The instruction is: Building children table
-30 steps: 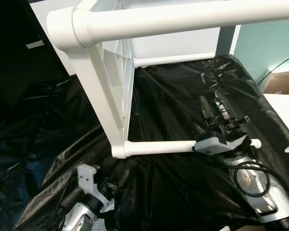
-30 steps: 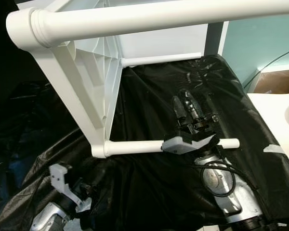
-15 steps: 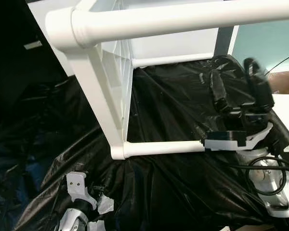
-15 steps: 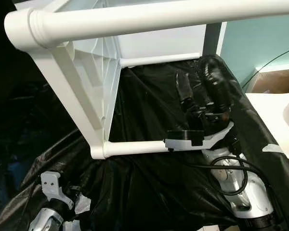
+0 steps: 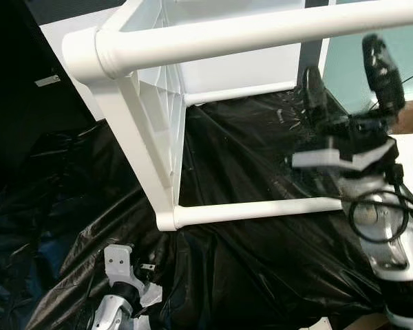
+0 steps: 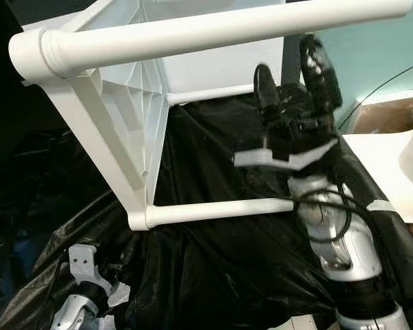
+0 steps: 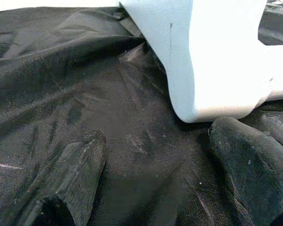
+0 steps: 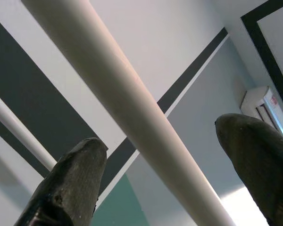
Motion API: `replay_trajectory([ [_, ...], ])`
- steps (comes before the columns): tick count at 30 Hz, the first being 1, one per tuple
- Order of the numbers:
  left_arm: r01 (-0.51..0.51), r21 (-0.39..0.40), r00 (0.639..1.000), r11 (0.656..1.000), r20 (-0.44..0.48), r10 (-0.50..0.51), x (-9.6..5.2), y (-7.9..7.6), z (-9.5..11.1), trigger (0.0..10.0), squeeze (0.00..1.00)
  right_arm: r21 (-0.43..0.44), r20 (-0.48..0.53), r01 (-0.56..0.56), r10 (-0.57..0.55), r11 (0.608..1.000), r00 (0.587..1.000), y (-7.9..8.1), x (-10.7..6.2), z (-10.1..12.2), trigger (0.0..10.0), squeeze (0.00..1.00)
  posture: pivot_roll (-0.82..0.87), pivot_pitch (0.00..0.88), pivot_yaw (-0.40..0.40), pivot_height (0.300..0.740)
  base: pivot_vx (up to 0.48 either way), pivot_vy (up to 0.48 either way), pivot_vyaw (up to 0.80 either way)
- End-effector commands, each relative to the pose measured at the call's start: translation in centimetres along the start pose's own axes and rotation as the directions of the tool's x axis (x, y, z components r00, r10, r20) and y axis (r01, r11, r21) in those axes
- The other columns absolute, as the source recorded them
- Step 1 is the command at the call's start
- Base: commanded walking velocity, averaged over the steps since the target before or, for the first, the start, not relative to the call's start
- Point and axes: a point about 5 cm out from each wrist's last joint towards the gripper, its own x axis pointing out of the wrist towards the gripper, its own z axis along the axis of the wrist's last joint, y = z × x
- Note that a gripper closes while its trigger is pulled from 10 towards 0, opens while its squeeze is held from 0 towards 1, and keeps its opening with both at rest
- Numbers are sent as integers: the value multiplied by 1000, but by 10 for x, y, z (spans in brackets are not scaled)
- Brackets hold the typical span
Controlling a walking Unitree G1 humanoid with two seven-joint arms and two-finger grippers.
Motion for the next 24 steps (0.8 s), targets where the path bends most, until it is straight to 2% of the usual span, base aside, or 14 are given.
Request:
replay_trajectory([
  [1, 18, -11, 993, 1000, -114, -19, -12, -1, -21, 10000, 0, 18, 4, -2, 2, 1000, 1000, 0, 9, 1, 10000, 0, -70, 0, 127, 740, 0, 0, 0],
  [5, 9, -7, 992, 1000, -127, -10, -14, 0, -25, 10000, 0, 28, 0, -5, 5, 1000, 1000, 1, 20, 1, 10000, 0, -69, 0, 122, 740, 0, 0, 0],
  [7, 1, -12, 991, 1000, -131, -2, -15, 0, -29, 10000, 0, 44, 13, -53, 53, 998, 999, 10, 38, -1, 10000, 0, -65, 0, 115, 740, 0, 0, 0],
  [11, 3, -11, 991, 1000, -132, -5, -14, -2, -32, 10000, 0, 55, 47, -63, 61, 997, 997, 12, 51, 3, 10000, 0, -57, 0, 102, 740, 0, 0, 0],
  [16, 1, -11, 991, 1000, -132, -3, -14, -2, -33, 10000, 0, 72, 63, -74, 69, 995, 996, 14, 60, 7, 10000, 0, -57, 0, 102, 740, 0, 0, 0],
  [18, -1, -11, 991, 1000, -132, -1, -14, -3, -34, 10000, 0, 85, 66, -95, 90, 992, 994, 17, 64, 10, 10000, 0, -52, 0, 96, 740, 0, 0, 0],
  [19, -2, -10, 991, 1000, -133, 0, -14, -3, -36, 10000, 0, 105, 80, -138, 130, 985, 988, 24, 71, 15, 10000, 0, -51, 0, 95, 740, 0, 0, 0],
  [24, 3, -4, 990, 1000, -138, -3, -14, -4, -38, 10000, 0, 125, 111, -174, 160, 977, 981, 29, 81, 24, 10000, 0, -49, 0, 91, 740, 0, 0, 0],
])
